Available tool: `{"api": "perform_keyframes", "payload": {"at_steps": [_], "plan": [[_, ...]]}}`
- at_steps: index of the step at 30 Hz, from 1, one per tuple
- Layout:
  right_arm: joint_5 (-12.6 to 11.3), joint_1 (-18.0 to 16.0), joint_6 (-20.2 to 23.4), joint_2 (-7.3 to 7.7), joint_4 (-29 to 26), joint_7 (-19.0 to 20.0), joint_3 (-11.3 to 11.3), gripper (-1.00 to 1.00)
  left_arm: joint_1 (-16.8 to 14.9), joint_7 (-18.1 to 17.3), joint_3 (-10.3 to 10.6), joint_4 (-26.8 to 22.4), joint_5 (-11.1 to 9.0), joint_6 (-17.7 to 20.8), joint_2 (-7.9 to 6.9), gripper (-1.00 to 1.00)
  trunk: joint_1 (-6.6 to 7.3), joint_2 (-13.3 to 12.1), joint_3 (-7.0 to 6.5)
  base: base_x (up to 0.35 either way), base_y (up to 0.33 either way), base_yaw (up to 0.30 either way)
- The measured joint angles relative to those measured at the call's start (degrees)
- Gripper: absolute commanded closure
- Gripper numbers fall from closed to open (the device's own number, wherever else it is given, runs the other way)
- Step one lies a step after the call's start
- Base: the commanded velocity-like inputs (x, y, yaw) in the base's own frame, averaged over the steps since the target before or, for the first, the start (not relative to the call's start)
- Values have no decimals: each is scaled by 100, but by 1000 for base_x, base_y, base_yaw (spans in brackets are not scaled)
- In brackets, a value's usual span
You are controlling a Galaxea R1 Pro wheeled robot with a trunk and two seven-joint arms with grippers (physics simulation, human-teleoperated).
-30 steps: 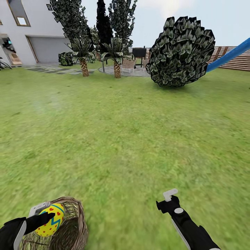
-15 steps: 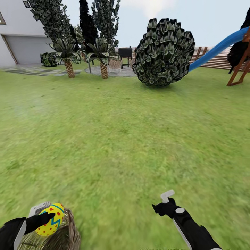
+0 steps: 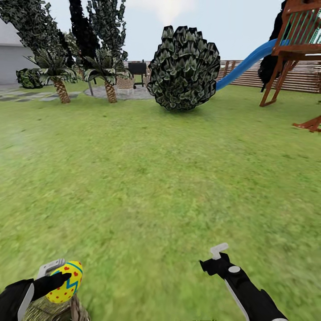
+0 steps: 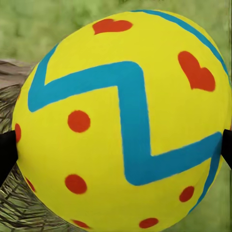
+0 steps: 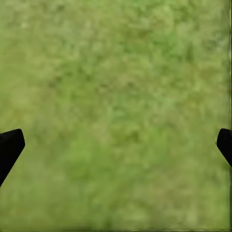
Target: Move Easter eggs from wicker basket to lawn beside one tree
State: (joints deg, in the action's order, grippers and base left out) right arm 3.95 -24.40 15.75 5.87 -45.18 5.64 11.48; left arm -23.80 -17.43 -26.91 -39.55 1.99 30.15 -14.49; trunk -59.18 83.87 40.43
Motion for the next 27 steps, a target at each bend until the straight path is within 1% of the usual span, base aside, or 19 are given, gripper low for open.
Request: {"api": "perform_keyframes", "payload": {"at_steps": [21, 22, 23, 24, 25, 27], "plan": [[-23, 0, 12, 46, -54, 8, -25, -100, 0, -10, 10, 0, 0, 4, 5, 100, 461, -843, -377, 0, 0, -300], [-25, 0, 13, 88, -70, 8, -82, -100, 0, -10, 10, 3, 0, 6, 5, 100, 483, -883, -395, 0, 0, -300], [-29, -1, 16, 151, -86, 16, -228, -100, 1, -9, 10, 6, 0, 8, 5, 100, 505, -923, -413, 0, 0, -300], [-32, 0, 17, 176, -92, 21, -309, -100, 0, -9, 10, 7, 0, 8, 5, 100, 527, -963, -431, 0, 0, -300], [-29, 0, 17, 187, -95, 24, -354, -100, 0, -9, 10, 8, 0, 9, 5, 100, 549, -1003, -449, 0, 0, -300], [3, 0, 18, 177, -96, 25, -373, -100, 0, -9, 10, 9, 0, 9, 5, 100, 593, -1083, -485, 0, 0, -300]]}}
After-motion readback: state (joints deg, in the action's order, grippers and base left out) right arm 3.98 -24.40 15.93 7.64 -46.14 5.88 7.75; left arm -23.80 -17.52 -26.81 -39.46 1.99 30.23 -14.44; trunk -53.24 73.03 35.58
